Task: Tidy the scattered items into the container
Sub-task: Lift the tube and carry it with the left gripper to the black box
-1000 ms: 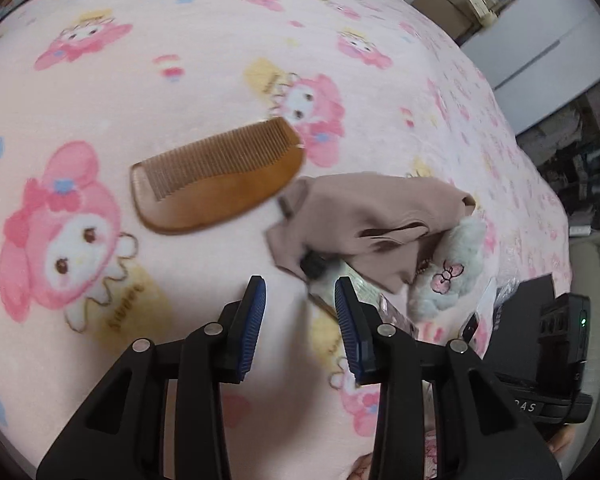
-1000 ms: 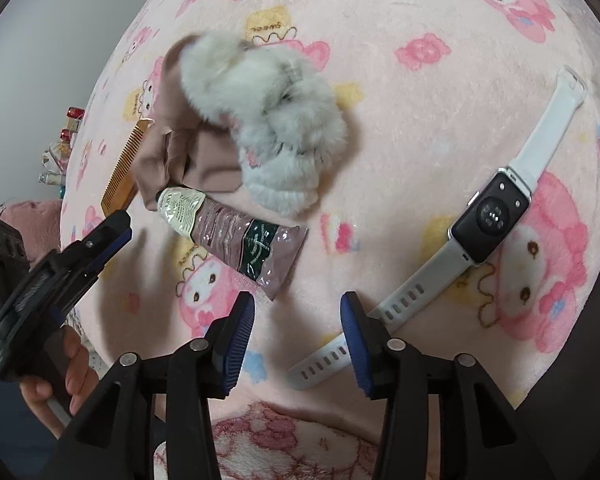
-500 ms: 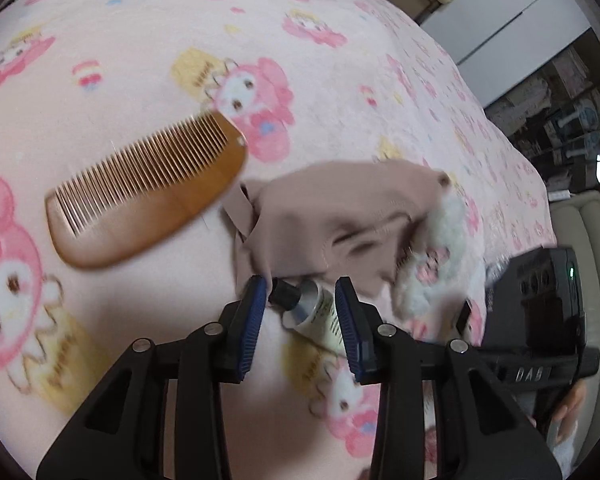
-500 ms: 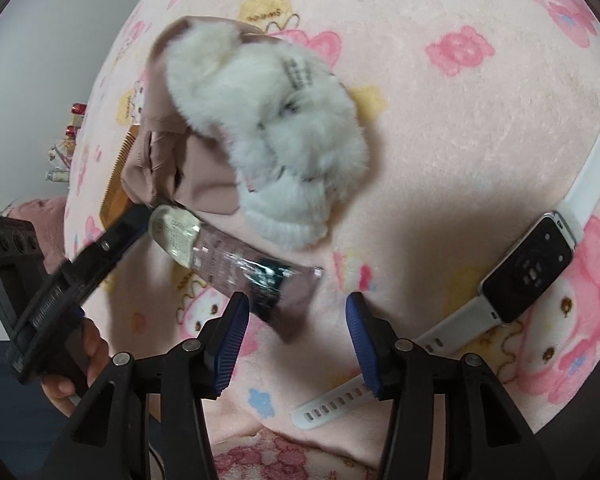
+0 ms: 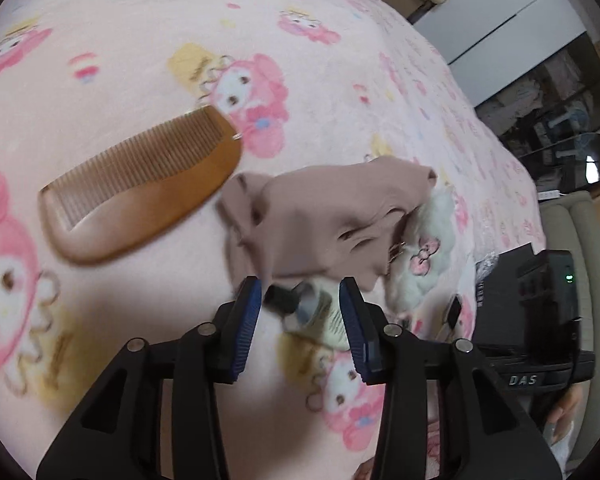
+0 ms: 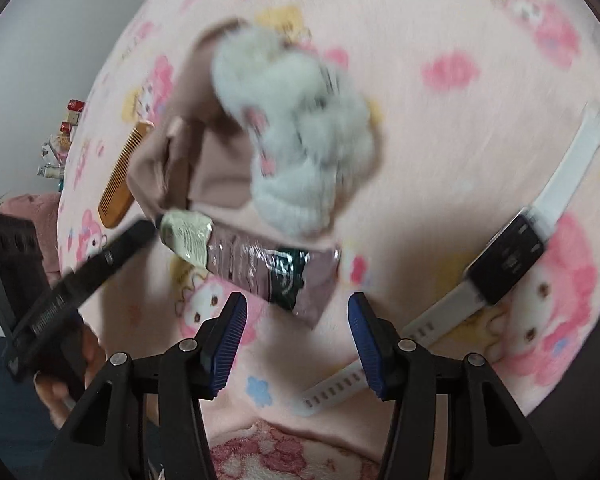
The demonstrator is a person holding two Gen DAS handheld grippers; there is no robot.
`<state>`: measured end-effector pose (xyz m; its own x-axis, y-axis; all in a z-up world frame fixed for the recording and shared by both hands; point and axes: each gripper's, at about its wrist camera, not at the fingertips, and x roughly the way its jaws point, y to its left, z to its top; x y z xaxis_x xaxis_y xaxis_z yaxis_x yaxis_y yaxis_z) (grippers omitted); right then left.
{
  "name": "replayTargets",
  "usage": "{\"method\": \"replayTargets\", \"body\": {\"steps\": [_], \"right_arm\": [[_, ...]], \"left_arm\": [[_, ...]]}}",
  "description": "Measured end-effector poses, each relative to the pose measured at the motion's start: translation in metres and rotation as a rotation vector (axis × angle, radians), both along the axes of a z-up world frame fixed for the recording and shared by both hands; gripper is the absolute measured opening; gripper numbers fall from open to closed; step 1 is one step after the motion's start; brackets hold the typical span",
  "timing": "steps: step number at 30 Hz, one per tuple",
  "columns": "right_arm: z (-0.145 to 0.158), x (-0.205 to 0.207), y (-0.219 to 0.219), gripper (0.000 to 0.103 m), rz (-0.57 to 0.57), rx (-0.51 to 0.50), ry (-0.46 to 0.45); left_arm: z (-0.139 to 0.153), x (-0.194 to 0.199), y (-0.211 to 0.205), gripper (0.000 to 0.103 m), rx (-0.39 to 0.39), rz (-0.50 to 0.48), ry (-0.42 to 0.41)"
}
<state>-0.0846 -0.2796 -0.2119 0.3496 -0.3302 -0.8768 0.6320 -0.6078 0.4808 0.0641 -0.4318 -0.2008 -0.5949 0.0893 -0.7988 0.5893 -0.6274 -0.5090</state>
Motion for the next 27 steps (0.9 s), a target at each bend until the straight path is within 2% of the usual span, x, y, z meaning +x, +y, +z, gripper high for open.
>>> {"method": "replayTargets", "body": {"steps": [3,6,11,15,18,20,23,27], "right_arm": [[-0.005,-0.006,-0.004,0.049,-0.022,-0.017,-0.038],[-0.004,-0.009,-0.005,0.051,-0.043,-0.039,-0.048],[0.013,-0.015,0.001,0.051,-0.115,-0.080,0.058],[0.003,-0.018,0.000,0.051,-0.101,-0.049,0.032],[-0.008,-0.018,0.000,0.054,-0.063,-0.011,-0.002],[-0.009,-0.019,-0.002,0.054,-0.063,-0.016,-0.010],[0.003,-0.018,0.004,0.047,-0.092,-0.049,0.025],[0.028,-0.010,0.019,0.046,-0.128,-0.096,0.054]], "left_arm": [[-0.003,-0.006,0.004,0.041,-0.014,-0.025,-0.020],[-0.004,-0.006,0.014,0.041,0.010,-0.050,-0.034],[-0.003,0.001,0.034,0.041,0.033,-0.106,-0.032],[-0.016,0.000,0.022,0.041,0.073,-0.070,-0.035],[-0.024,-0.009,0.025,0.042,0.100,-0.089,-0.054],[-0.018,-0.010,0.031,0.045,0.070,-0.095,-0.058],[-0.010,-0.004,0.036,0.045,0.091,-0.088,-0.044],[0.022,0.001,0.051,0.044,0.047,-0.108,-0.001]]}}
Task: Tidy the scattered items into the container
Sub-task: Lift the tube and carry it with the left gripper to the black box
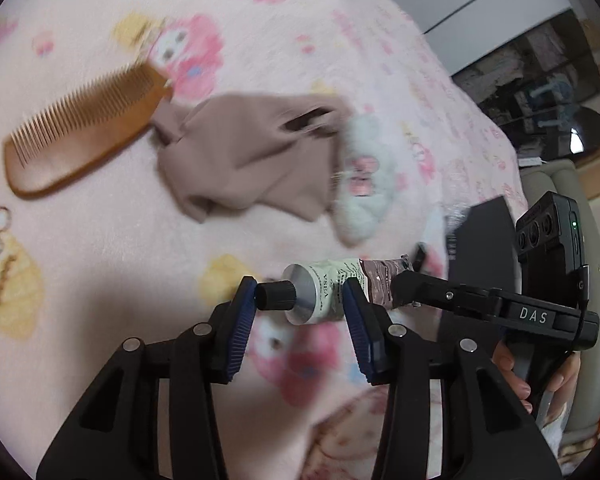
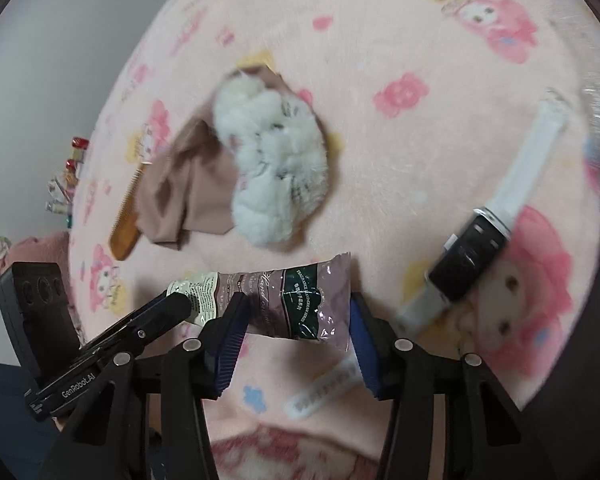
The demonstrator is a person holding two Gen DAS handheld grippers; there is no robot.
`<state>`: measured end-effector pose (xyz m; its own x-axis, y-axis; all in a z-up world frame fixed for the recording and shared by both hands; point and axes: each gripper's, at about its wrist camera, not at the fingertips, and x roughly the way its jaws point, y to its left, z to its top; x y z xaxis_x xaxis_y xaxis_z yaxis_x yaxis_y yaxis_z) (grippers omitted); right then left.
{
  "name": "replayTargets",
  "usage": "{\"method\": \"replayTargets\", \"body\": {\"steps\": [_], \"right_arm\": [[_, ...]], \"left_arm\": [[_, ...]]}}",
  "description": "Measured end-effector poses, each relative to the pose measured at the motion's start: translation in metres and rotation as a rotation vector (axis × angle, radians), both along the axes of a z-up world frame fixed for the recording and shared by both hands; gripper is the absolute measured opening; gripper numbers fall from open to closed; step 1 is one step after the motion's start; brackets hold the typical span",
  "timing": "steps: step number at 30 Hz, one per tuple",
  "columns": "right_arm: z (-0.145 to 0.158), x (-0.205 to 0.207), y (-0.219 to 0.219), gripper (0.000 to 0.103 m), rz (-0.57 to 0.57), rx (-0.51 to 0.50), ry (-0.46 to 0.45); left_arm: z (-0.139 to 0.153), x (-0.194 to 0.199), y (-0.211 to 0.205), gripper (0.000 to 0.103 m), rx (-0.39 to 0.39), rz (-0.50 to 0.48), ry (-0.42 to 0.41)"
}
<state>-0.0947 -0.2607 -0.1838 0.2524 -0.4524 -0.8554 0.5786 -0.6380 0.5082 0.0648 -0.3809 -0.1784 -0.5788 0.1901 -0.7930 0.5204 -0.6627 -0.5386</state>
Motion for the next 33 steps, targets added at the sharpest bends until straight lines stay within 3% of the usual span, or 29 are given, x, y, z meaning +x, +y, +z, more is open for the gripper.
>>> {"method": "replayTargets", "body": {"steps": [6,9,15,19,23,33], "right_arm": [[0.065,0.015,0.045,0.046,-0.046,-0.096,0.105],[0.098,0.009,0.089,0.046,-0.091,-0.142,0.148],[0.143,-0.007,0.185,0.046,-0.217,-0.164,0.246],[0.151,-0.020,0.250,0.046,-0.312,-0.168,0.252],[0.151,-0.035,0.307,0.046,-0.393,-0.131,0.279],[0.137,-0.106,0.367,0.046,-0.507,-0.071,0.337]], "left_arm": [[0.061,-0.001,0.034,0.044,-0.032,-0.071,0.103],[0.085,-0.013,0.059,0.044,-0.040,-0.113,0.138],[0.104,-0.060,0.127,0.044,0.025,-0.244,0.219],[0.102,-0.097,0.176,0.044,0.049,-0.331,0.208],[0.105,-0.133,0.227,0.044,0.016,-0.432,0.200],[0.093,-0.242,0.291,0.044,0.014,-0.538,0.156]]}}
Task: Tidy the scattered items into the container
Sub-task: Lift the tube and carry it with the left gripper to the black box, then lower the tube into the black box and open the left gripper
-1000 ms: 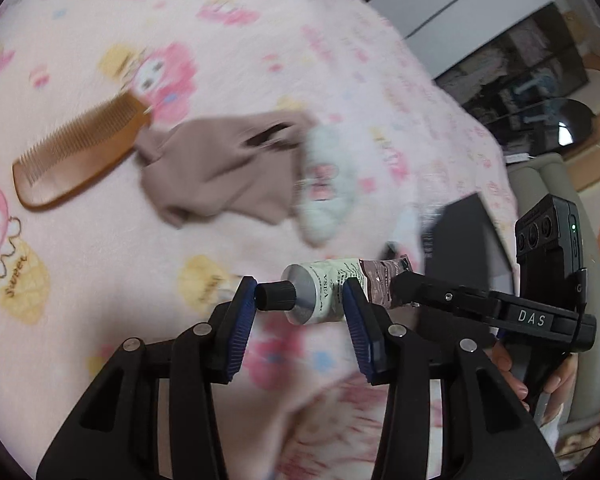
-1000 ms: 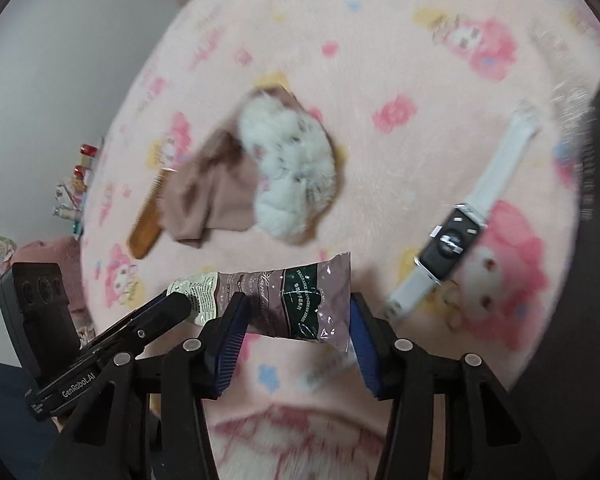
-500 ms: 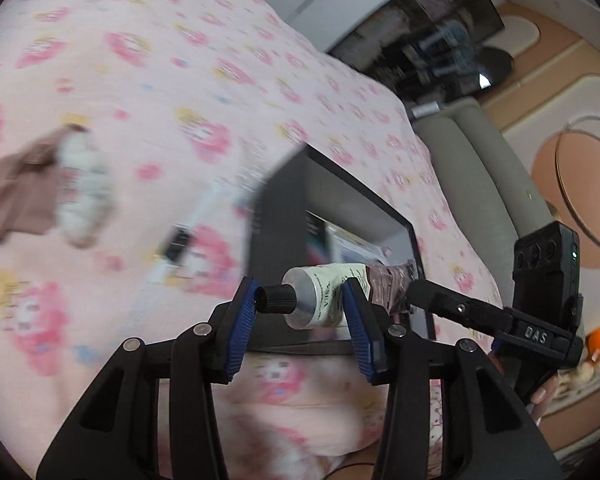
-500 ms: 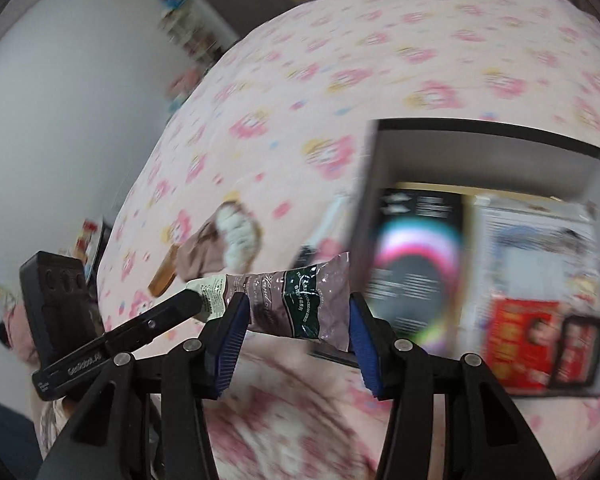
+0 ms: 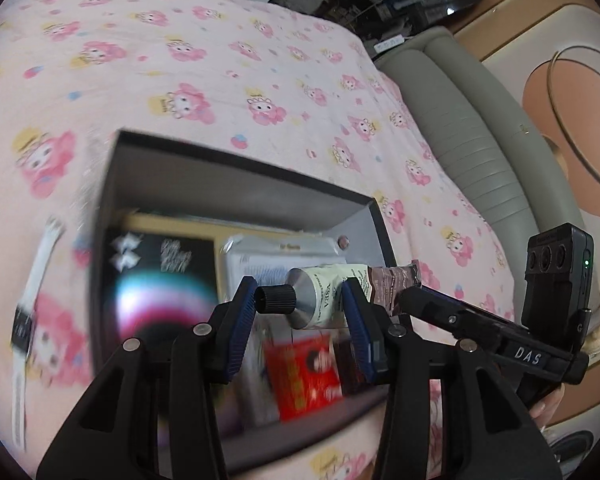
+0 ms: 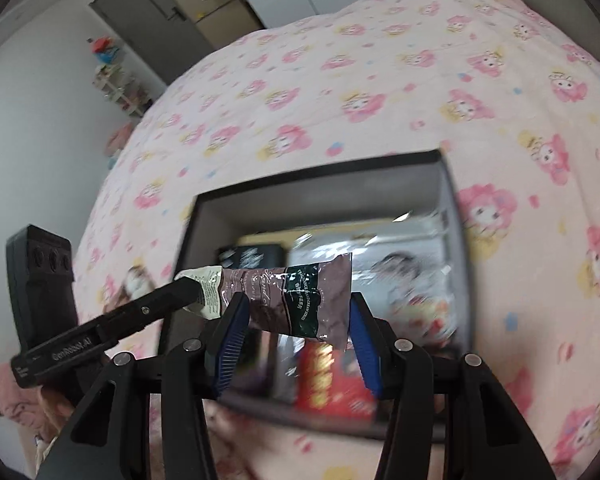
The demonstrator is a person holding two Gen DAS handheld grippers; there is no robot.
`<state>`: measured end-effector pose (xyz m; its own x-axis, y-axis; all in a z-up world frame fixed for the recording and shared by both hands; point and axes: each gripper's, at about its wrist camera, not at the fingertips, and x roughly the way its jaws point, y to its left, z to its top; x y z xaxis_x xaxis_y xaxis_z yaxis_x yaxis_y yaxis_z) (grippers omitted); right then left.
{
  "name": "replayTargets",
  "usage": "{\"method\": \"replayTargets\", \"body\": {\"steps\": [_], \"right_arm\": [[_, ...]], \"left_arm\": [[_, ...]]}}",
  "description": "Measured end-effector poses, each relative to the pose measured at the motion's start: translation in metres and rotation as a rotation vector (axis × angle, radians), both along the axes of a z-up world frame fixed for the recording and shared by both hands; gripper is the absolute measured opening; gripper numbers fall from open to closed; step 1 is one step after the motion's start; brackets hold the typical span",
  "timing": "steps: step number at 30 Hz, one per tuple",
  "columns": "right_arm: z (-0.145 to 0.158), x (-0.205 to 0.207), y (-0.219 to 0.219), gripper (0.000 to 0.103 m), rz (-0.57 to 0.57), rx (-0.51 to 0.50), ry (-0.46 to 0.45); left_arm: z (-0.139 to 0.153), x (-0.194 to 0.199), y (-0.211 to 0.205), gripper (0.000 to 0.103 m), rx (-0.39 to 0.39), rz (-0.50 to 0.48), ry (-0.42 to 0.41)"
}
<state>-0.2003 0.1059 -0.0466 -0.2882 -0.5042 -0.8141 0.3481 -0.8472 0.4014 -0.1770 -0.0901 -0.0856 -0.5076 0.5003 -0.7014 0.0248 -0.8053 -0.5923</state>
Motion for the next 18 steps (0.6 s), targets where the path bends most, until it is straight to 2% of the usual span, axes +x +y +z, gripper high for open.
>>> {"method": "replayTargets", "body": {"steps": [5,9,16,18], "right_arm": [[-0.017,-0.051,0.008,0.046,-0.014,0.019,-0.023],[-0.030,-0.083,0.011,0.046,-0.005,0.008,-0.035],[-0.060,-0.096,0.004,0.046,0.016,0.015,-0.060],[-0.060,-0.098,0.002,0.046,0.018,0.039,-0.034]], "left_arm": [[-0.016,-0.048,0.009,0.046,-0.042,0.003,-0.056],[-0.032,-0.064,0.007,0.046,-0.054,0.016,-0.081],[-0.062,-0.075,0.008,0.050,-0.047,0.031,-0.154],[-0.065,-0.077,0.009,0.051,-0.040,0.034,-0.163]]}}
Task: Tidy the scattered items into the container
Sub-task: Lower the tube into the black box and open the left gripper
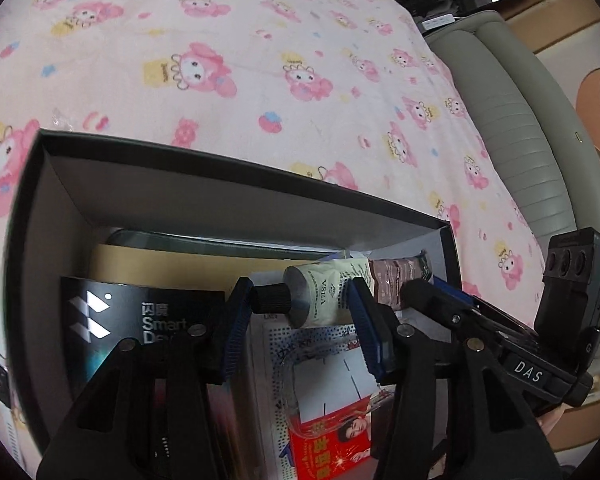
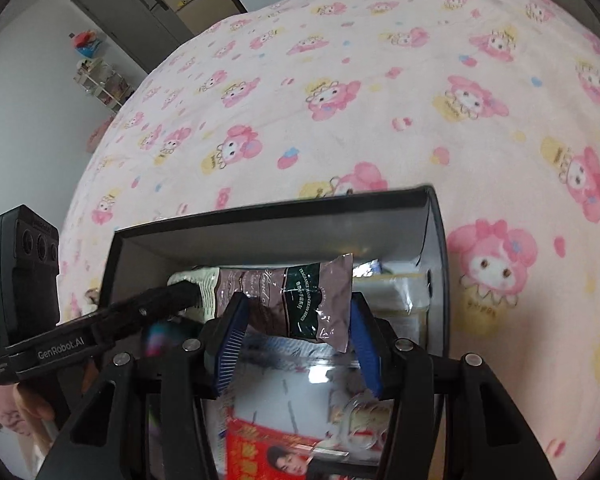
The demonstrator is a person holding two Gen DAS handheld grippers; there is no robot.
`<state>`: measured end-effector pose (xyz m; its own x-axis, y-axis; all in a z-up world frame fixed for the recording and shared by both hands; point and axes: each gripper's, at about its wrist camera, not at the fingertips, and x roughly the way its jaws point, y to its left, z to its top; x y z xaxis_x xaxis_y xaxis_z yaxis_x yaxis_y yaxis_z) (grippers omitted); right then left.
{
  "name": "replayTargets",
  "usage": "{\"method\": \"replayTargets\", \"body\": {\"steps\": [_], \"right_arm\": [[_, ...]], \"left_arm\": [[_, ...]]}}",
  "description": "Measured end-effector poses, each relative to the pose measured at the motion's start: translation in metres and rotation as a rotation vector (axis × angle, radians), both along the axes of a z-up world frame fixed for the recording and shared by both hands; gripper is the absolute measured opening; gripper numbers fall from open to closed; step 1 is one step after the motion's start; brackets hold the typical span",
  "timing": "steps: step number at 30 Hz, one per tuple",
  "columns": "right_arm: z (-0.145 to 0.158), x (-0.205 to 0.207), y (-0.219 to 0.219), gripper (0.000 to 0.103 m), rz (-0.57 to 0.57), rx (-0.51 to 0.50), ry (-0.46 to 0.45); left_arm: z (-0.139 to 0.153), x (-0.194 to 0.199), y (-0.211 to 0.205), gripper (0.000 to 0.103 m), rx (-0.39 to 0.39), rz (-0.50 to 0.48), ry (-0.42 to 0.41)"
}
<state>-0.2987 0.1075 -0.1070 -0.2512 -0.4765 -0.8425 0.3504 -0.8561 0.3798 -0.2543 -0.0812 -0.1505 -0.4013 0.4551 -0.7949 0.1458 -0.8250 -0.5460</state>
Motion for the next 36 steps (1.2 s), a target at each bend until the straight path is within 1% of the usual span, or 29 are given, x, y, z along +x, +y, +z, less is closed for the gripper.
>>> {"method": "replayTargets", "body": {"steps": [3,5,8,10,16,19,21,23,24,26,28,31,35,36], "right_arm": [[-0.001,-0.003,-0.003,0.047,-0.008,0.006,0.008],[-0.001,-0.003,-0.006,0.047,-0.010,0.003,0.010],[0.001,0.000,-0.014,0.047,-0.003,0.024,0.034],[0.000,0.001,-0.019,0.047,0.000,0.028,0.034],[-0.018,-0.003,-0.028,0.047,-0.006,0.021,-0.039],[-0.028,-0.005,-0.023,0.047,-0.007,0.018,-0.074],[-0.028,-0.005,-0.022,0.048,-0.001,0.021,-0.085],[-0.030,-0.004,-0.025,0.053,0.013,0.032,-0.091],[-0.032,-0.003,-0.027,0.053,0.022,0.033,-0.102],[-0.039,-0.002,-0.028,0.054,0.034,0.032,-0.137],[-0.039,0.001,-0.028,0.053,0.041,0.035,-0.119],[-0.034,0.007,-0.029,0.053,0.045,0.054,-0.087],[-0.028,0.012,-0.025,0.053,0.027,0.052,-0.046],[-0.026,0.013,-0.025,0.053,0.023,0.055,-0.029]], "left_arm": [[0.001,-0.001,-0.002,0.051,-0.004,0.006,0.007],[0.000,0.000,-0.006,0.051,0.007,0.010,0.006],[-0.002,0.003,-0.012,0.051,0.019,0.028,0.004],[-0.004,0.004,-0.016,0.051,0.012,0.038,0.002],[-0.018,-0.002,-0.021,0.052,-0.011,0.058,-0.059],[-0.018,-0.005,-0.015,0.054,-0.040,0.041,-0.062],[-0.019,-0.009,-0.015,0.054,-0.049,0.045,-0.071],[-0.022,-0.012,-0.015,0.057,-0.064,0.053,-0.085],[-0.023,-0.013,-0.013,0.059,-0.082,0.050,-0.085],[-0.022,-0.013,-0.009,0.060,-0.113,0.037,-0.070],[-0.020,-0.012,-0.006,0.060,-0.136,0.027,-0.056],[-0.017,-0.008,-0.007,0.056,-0.131,0.046,-0.034],[-0.005,0.001,-0.005,0.054,-0.205,0.049,0.021],[-0.003,0.002,-0.005,0.054,-0.209,0.043,0.032]]}}
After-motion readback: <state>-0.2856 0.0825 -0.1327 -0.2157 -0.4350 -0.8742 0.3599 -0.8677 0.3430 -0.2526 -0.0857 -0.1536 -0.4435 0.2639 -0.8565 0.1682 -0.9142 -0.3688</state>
